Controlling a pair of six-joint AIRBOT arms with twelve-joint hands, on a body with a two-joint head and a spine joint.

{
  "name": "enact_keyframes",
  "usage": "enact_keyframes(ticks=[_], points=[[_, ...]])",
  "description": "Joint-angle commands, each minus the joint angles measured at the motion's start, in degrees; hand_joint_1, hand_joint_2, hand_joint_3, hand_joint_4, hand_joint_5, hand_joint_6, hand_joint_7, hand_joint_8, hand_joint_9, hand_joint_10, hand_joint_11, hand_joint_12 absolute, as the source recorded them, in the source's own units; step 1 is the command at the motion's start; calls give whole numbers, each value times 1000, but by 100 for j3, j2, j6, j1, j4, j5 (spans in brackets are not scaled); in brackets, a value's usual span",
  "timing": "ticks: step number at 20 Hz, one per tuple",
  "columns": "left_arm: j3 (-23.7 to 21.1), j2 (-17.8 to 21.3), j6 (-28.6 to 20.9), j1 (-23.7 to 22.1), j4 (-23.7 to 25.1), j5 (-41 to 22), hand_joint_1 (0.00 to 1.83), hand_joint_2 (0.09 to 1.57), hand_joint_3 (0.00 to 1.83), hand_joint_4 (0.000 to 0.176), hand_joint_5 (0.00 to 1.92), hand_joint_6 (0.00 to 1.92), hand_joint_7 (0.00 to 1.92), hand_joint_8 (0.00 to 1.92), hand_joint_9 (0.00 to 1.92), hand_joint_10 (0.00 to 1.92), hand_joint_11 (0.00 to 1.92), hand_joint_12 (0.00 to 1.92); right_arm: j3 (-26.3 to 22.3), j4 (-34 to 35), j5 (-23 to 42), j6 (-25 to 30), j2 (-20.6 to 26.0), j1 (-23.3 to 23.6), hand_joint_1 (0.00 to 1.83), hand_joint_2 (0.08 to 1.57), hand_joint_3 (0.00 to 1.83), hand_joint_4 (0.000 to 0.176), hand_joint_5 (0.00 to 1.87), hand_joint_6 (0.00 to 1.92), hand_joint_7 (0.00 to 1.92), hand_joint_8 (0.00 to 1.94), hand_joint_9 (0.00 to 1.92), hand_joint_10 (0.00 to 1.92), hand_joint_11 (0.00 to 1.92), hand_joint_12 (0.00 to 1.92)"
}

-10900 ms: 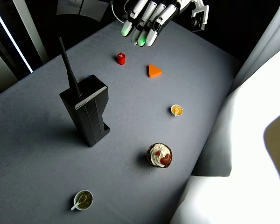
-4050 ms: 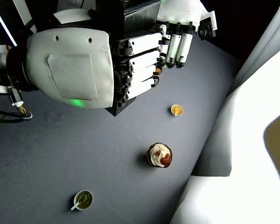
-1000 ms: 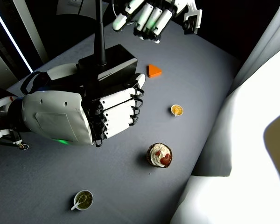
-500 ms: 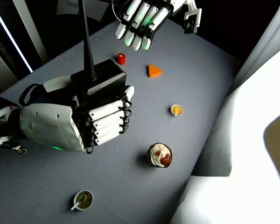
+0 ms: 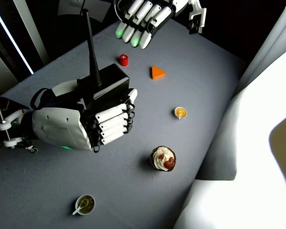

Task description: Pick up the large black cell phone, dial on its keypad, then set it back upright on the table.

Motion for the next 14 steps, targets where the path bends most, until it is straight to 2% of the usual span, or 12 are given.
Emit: enact_keyframes(ticks=[1,2,4,6,7,8,9,11,13,14], points=[[-15,45,-4,-155,-628,-247,0,1223,2,0,312,0,269,4,250,3,0,581,11,-109,868,176,64,-9,1376,1113,1,0,924,941,954,1025,970,1167,902,1147],[-15,45,-21,-155,-628,-250,0,1235,3,0,329,4,295,6,272,6,0,663,33,-143,868,222,61,-36,1484,1105,1,0,917,937,970,922,976,1020,804,1567],[-16,48,-26,-186,-628,-281,0,1236,2,0,357,10,321,10,300,12,0,719,149,-256,866,334,38,-77,1487,1107,1,0,923,927,966,925,961,1047,789,1588],[-19,48,-17,-209,-628,-302,0,1216,0,0,386,19,327,9,306,12,0,733,294,-434,850,486,28,-96,1490,1095,0,0,965,880,1025,855,983,997,771,1573],[-30,48,-18,-211,-628,-297,0,1204,0,0,398,12,342,7,310,8,0,742,363,-547,842,553,25,-98,1489,1099,2,0,919,930,994,875,992,999,800,1573],[-43,49,-19,-211,-627,-289,0,1202,0,0,404,12,359,12,320,11,0,743,443,-655,841,613,15,-99,1398,1111,3,0,903,1005,970,952,975,1127,829,1271],[-56,49,-19,-214,-627,-280,0,1200,0,0,392,4,359,7,310,5,0,711,526,-704,842,638,-5,-99,1379,1119,0,0,895,1014,957,988,961,1179,858,1166],[-63,50,-49,-219,-628,-308,29,1181,0,0,391,3,366,4,324,6,0,748,610,-698,845,638,-35,-101,1377,1112,0,0,918,987,977,954,967,1176,873,1131],[-51,49,-130,-231,-626,-379,31,1178,0,0,393,2,363,1,324,3,0,755,626,-673,865,638,-51,-144,1374,1119,1,0,891,1037,948,998,965,1168,866,1120],[-43,48,-23,-260,-614,-374,34,1178,0,0,384,1,363,0,322,2,0,743,623,-658,891,638,-60,-173,1374,1118,0,0,897,1033,951,997,964,1162,862,1115]])
